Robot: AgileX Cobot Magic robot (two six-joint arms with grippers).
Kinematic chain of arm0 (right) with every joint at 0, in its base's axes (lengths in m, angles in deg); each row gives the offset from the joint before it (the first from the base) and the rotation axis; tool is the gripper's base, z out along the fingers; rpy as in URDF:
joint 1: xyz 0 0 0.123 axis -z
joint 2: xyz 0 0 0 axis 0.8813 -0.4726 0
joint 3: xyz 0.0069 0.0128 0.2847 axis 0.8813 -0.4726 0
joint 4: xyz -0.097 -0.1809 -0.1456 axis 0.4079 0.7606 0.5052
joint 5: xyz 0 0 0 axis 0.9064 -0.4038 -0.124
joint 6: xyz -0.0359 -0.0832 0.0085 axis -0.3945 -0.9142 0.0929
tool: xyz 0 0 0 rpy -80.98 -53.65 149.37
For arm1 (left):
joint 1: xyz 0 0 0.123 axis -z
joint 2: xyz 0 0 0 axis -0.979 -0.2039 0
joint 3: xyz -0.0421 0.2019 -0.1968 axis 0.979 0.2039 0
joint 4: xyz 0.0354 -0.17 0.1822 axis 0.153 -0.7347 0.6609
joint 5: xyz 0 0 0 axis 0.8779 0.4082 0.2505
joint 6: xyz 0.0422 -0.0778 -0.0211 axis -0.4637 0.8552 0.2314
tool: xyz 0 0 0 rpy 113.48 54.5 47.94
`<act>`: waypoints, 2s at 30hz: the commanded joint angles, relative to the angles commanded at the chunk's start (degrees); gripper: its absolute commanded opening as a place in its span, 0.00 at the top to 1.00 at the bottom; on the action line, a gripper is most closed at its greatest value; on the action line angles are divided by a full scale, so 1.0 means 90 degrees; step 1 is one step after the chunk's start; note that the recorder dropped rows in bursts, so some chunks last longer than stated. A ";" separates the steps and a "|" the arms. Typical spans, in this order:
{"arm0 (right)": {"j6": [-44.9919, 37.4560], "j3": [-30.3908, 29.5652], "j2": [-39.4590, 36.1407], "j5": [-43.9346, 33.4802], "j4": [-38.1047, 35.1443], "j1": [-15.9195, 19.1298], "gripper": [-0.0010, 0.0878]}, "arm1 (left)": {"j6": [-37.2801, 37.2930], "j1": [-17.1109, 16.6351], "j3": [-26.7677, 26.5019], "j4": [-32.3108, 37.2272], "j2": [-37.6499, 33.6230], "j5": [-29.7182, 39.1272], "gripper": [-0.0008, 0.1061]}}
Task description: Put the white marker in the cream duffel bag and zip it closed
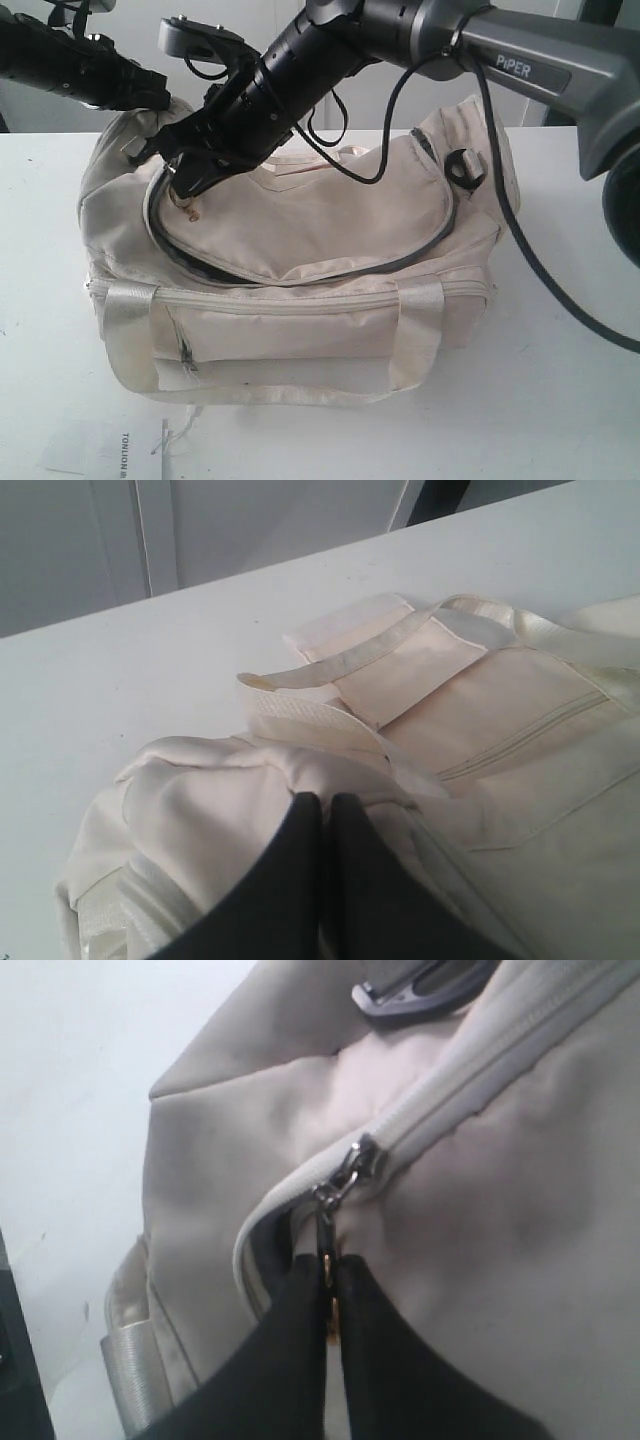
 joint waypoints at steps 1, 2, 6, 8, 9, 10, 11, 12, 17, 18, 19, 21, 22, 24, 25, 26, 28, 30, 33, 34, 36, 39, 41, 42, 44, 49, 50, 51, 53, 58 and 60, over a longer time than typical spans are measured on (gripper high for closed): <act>0.0000 0.0000 0.0000 -0.0042 0.0000 0.0000 0.99 | 0.0000 0.0000 0.0000 0.0000 0.0000 0.0000 0.99; 0.0000 0.0000 0.0010 -0.0078 0.0000 0.0000 0.99 | 0.0000 0.0000 0.0000 0.0000 0.0000 0.0000 0.99; 0.0000 0.0000 0.0026 -0.0163 0.0000 0.0000 0.99 | 0.0000 0.0000 0.0000 0.0000 0.0000 0.0000 0.99; 0.0000 0.0000 0.0026 -0.0163 0.0000 -0.0014 0.99 | -0.0003 0.0000 0.0000 0.0000 0.0000 0.0014 0.99; 0.0000 0.0000 0.0026 -0.0163 0.0000 -0.0025 0.99 | -0.0003 0.0000 0.0000 0.0000 0.0000 0.0014 0.99; 0.0000 0.0000 0.0026 -0.0163 0.0000 -0.0040 0.99 | -0.0003 0.0000 0.0000 0.0000 0.0000 0.0014 0.99; 0.0000 0.0000 0.0043 -0.0163 0.0000 -0.0053 0.99 | -0.0003 0.0000 0.0000 0.0000 0.0000 0.0014 0.99; 0.0000 0.0000 0.0057 -0.0163 0.0000 -0.0073 0.99 | -0.0003 0.0000 0.0000 0.0000 0.0000 0.0014 0.99; 0.0000 0.0000 0.0142 -0.0163 0.0020 -0.0112 0.99 | -0.0003 0.0000 0.0000 0.0000 0.0000 0.0014 0.99; 0.0000 0.0000 0.0161 -0.0163 -0.0010 -0.0126 0.99 | -0.0003 0.0000 0.0000 0.0000 0.0000 0.0014 0.99; 0.0000 0.0000 0.0172 -0.0163 -0.0061 -0.0126 0.99 | -0.0003 0.0000 0.0000 0.0000 0.0000 0.0014 0.99; 0.0000 0.0000 0.0217 -0.0163 -0.0068 -0.0167 0.99 | -0.0003 0.0000 0.0000 0.0000 0.0000 0.0014 0.99; 0.0000 0.0000 0.0247 -0.0163 -0.0012 -0.0169 0.99 | -0.0003 0.0000 0.0000 0.0000 0.0000 0.0014 0.99; 0.0000 0.0000 0.0263 -0.0163 0.0037 -0.0169 0.99 | -0.0003 0.0000 0.0000 0.0000 0.0000 0.0014 0.99; 0.0000 0.0000 0.0278 -0.0163 0.0037 -0.0169 0.99 | -0.0003 0.0000 0.0000 0.0000 0.0000 0.0014 0.99; 0.0000 0.0000 0.0342 -0.0163 0.0051 -0.0178 0.99 | -0.0003 0.0000 0.0000 0.0000 0.0000 0.0014 0.99; 0.0000 0.0000 0.0493 -0.0163 0.0051 -0.0178 0.99 | -0.0003 0.0000 0.0000 0.0000 0.0000 0.0014 0.99; 0.0000 0.0000 0.0539 -0.0163 0.0051 -0.0178 0.99 | -0.0003 0.0000 0.0000 0.0000 0.0000 0.0014 0.99; 0.0167 0.0000 0.0552 -0.0163 -0.0182 -0.0227 0.99 | -0.0003 0.0000 0.0000 0.0000 0.0000 0.0014 0.99; -0.0064 0.0000 0.0587 -0.0163 -0.0402 -0.0254 0.99 | -0.0003 0.0000 0.0000 0.0000 0.0000 -0.0001 0.99; 0.0062 0.0000 0.0587 -0.0163 0.0185 -0.0270 0.99 | -0.0003 0.0000 0.0000 0.0000 0.0000 -0.0001 0.99; 0.0393 -0.0027 0.0590 -0.0163 0.0655 -0.0303 0.99 | -0.0003 0.0000 0.0000 0.0000 0.0000 -0.0042 0.99; 0.0393 -0.0027 0.0663 -0.0163 0.0548 -0.0378 0.99 | -0.0003 0.0000 0.0000 0.0000 0.0000 -0.0068 0.99; 0.0393 -0.0027 0.0696 -0.0163 0.0560 -0.0387 0.99 | -0.0003 0.0000 0.0000 0.0000 0.0000 -0.0068 0.99; 0.0393 -0.0027 0.0722 -0.0163 0.0587 -0.0429 0.99 | -0.0003 0.0000 0.0000 0.0000 0.0000 -0.0081 0.99; 0.0393 -0.0027 0.0721 -0.0163 0.0606 -0.0658 0.99 | -0.0003 0.0000 0.0000 0.0000 0.0000 -0.0094 0.99; 0.0393 -0.0027 0.0721 -0.0163 0.0687 -0.0704 0.99 | -0.0003 0.0000 0.0000 0.0000 0.0000 -0.0094 0.99; 0.0393 -0.0027 0.0721 -0.0163 0.0830 -0.0723 0.99 | -0.0003 0.0000 0.0000 0.0000 0.0000 -0.0094 0.99; 0.0408 -0.0027 0.0721 -0.0163 0.1043 -0.0747 0.99 | -0.0003 0.0000 0.0000 0.0000 0.0000 -0.0094 0.99; 0.0491 -0.0027 0.0721 -0.0163 0.1181 -0.0747 0.99 | 0.0028 0.0000 0.0000 0.0000 0.0000 -0.0094 0.99; 0.0506 -0.0027 0.0721 -0.0163 0.1181 -0.0747 0.99 | 0.0028 0.0000 0.0000 0.0000 0.0000 -0.0094 0.99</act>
